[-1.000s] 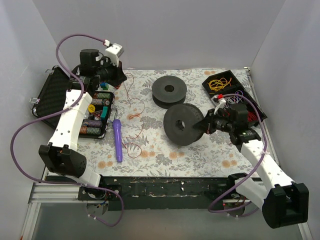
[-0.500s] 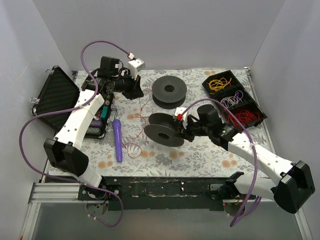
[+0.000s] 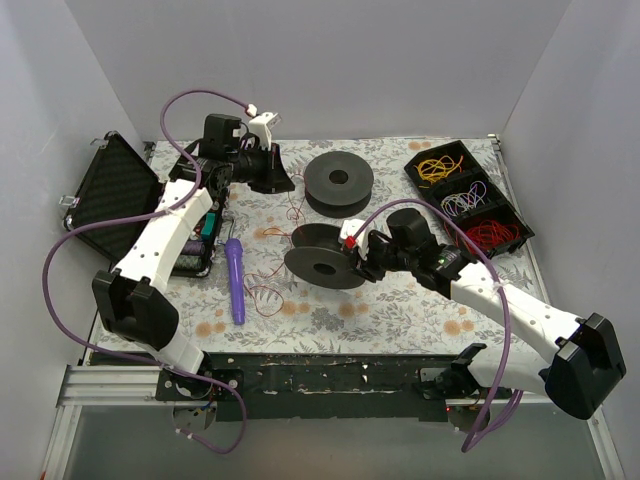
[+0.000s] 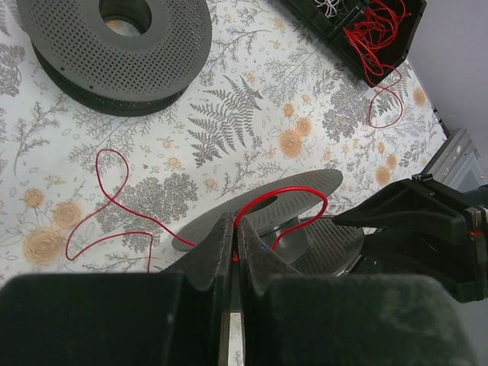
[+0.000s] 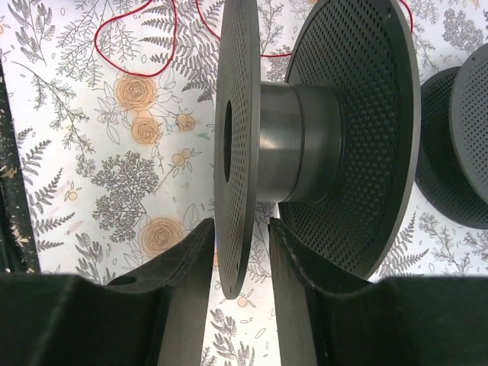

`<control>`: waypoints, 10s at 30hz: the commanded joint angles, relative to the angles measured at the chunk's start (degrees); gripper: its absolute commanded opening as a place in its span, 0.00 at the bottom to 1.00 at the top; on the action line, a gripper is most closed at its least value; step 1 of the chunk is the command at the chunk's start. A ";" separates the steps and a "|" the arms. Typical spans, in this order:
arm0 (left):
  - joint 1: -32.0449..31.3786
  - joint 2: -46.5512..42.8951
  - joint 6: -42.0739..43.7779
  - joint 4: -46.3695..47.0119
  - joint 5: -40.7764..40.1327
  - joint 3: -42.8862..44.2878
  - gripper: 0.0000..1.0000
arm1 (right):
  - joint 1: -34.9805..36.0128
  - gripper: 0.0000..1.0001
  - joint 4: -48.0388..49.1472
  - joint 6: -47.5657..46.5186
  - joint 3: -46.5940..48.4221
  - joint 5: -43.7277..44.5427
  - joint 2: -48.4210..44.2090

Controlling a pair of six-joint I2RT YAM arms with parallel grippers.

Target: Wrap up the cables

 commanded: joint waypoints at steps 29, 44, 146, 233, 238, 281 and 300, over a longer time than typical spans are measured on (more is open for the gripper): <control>0.04 -2.15 -9.23 5.81 0.10 -2.59 0.00 | 0.13 0.63 14.59 19.60 14.45 -5.54 6.81; 0.13 -2.85 -9.23 5.90 0.10 -3.03 0.00 | 0.39 0.13 17.33 27.88 20.96 -7.75 19.13; 20.37 -12.17 48.09 -5.62 1.16 -22.12 0.80 | -11.39 0.01 -23.19 12.24 23.52 -8.36 12.27; -18.32 5.59 24.26 21.19 -0.08 -21.31 0.00 | -14.29 0.01 12.41 31.14 6.73 -12.67 14.21; -18.32 3.57 20.05 21.10 -1.39 -19.74 0.00 | -15.34 0.01 8.82 29.64 8.30 -10.74 12.54; -15.16 2.16 10.55 -1.40 -32.16 51.28 0.00 | -2.08 0.86 49.41 33.77 10.32 -2.21 29.84; -15.16 1.90 11.16 -2.80 -32.16 54.98 0.00 | 0.13 0.56 34.65 27.27 21.40 -4.31 50.06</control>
